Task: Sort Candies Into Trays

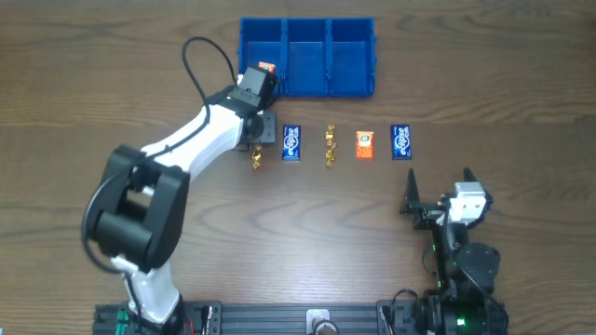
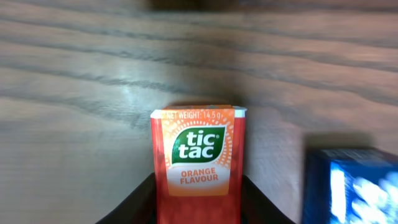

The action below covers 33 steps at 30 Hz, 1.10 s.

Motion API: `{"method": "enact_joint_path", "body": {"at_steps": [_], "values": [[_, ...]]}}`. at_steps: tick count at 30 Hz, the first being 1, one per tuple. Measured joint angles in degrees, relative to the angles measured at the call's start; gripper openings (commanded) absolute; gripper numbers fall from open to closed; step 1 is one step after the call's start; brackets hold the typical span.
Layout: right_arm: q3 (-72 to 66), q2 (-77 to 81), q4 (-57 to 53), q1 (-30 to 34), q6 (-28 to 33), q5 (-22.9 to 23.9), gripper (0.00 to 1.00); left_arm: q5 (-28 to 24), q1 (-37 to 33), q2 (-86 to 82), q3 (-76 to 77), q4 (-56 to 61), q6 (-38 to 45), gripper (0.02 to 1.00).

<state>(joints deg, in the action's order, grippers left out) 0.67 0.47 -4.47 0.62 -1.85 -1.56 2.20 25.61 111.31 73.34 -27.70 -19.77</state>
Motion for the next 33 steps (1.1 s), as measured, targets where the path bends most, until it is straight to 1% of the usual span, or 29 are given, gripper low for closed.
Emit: {"method": "enact_joint_path", "body": {"at_steps": [3, 6, 10, 12, 16, 21, 28, 33], "values": [[0.0, 0.0, 0.0, 0.0, 0.0, 0.0, 1.000, 4.7, 3.1, -8.0, 4.0, -4.0, -0.6, 0.277], [0.0, 0.0, 0.0, 0.0, 0.0, 0.0, 1.000, 8.7, 5.4, -14.1, 14.6, -6.0, -0.7, 0.275], [0.0, 0.0, 0.0, 0.0, 0.0, 0.0, 1.000, 10.9, 3.7, -12.0, 25.5, -6.9, 0.2, 0.272], [0.0, 0.0, 0.0, 0.0, 0.0, 0.0, 1.000, 11.3, 2.2, -8.0, 30.7, -8.1, 0.4, 0.275], [0.0, 0.0, 0.0, 0.0, 0.0, 0.0, 1.000, 9.7, -0.8, 3.3, 36.5, -9.8, 0.7, 0.279], [0.0, 0.0, 0.0, 0.0, 0.0, 0.0, 1.000, 6.3, -3.5, 12.2, 36.6, -10.6, 0.7, 0.277], [0.0, 0.0, 0.0, 0.0, 0.0, 0.0, 1.000, 3.9, -4.2, 13.1, 36.6, -9.3, 0.7, 0.279], [0.0, 0.0, 0.0, 0.0, 0.0, 0.0, 0.998, 3.4, -4.1, 13.1, 36.6, -8.9, 1.7, 0.283]]}}
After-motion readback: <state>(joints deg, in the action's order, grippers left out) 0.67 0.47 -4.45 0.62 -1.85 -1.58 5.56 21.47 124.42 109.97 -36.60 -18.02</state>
